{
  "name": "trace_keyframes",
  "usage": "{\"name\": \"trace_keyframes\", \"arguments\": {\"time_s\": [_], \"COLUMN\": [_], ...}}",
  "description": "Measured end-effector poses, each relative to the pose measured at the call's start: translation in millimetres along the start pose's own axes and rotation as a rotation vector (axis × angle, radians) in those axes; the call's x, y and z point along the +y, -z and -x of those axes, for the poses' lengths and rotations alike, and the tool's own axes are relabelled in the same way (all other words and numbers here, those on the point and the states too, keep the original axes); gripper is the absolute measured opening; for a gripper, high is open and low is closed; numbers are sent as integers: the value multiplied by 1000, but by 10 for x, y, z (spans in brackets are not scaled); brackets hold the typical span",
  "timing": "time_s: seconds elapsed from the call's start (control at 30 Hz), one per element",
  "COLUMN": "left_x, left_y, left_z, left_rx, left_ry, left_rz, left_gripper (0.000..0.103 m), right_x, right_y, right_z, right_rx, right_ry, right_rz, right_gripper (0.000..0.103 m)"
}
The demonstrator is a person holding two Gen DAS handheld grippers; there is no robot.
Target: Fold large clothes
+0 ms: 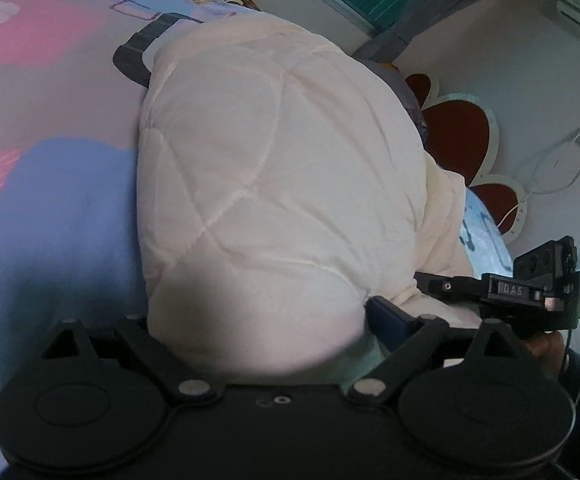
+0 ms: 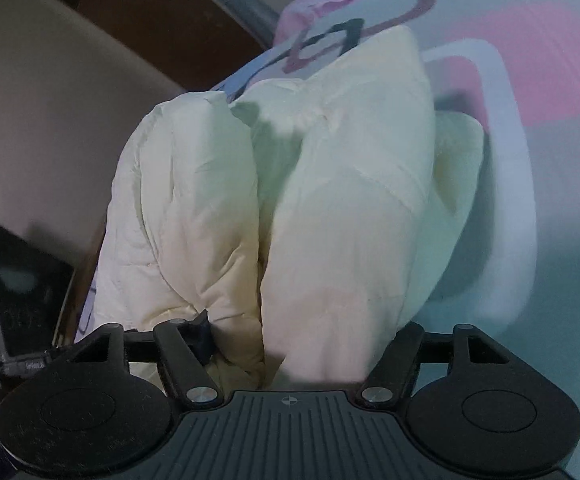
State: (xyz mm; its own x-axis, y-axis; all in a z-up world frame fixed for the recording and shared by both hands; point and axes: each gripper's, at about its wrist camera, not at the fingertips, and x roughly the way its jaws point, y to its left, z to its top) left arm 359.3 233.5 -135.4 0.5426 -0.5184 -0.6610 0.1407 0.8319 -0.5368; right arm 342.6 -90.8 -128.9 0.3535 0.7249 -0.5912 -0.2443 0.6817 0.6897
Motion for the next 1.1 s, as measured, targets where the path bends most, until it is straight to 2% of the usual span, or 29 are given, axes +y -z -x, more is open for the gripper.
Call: {"name": "trace_keyframes", "arguments": {"time_s": [0.03, 0.1, 0.17, 0.27, 0.37, 0.4, 0.43, 0.47, 0.5, 0.63, 0.73, 0.83, 0.93, 1.0, 1.1], "left_x": [-41, -53, 3, 140, 392, 441, 466, 454, 406, 35, -302, -501, -560, -569, -582], "left_y": [6, -9, -70, -74, -72, -127, -222, -321, -446, -896, -1166, -1182, -1148, -1103, -1079], "left_z": [-2, 13, 63, 291, 661, 740, 792, 814, 800, 561, 237, -165, -551, -644, -707], "left_rx": [5, 11, 16, 4, -50, -81, -125, -163, -196, -268, -264, -201, -128, -116, -102], "left_ry": [-8, -12, -5, 15, 18, -3, -30, -43, -51, -53, -24, -104, -187, -215, -235], "left_rz": [-15, -26, -13, 1, 21, 33, 34, 26, 18, -82, -167, -274, -315, -339, -364], "left_gripper": [99, 103, 103, 102, 95, 90, 85, 81, 74, 69, 69, 69, 69, 69, 69], "right_x": [7, 88, 144, 159, 271, 353, 460, 573, 712, 1270, 1442, 1333, 1106, 840, 692], "right_y": [0, -86, -48, -2, -155, -218, -298, -383, -471, -804, -946, -924, -820, -696, -659], "right_z": [7, -27, 148, 475, 796, 859, 876, 856, 808, 297, -135, -525, -678, -620, -543], "right_rx": [1, -9, -42, -102, -208, -243, -262, -271, -283, -287, -228, -166, -167, -180, -194], "right_ry": [3, 28, 68, 123, 188, 196, 197, 208, 219, 238, 295, 404, 465, 455, 454], "right_rz": [-2, -2, 29, 29, 47, 72, 105, 135, 173, 314, 360, 377, 338, 291, 261], "right_gripper": [69, 78, 82, 83, 82, 76, 65, 43, 39, 39, 39, 39, 39, 39, 39]}}
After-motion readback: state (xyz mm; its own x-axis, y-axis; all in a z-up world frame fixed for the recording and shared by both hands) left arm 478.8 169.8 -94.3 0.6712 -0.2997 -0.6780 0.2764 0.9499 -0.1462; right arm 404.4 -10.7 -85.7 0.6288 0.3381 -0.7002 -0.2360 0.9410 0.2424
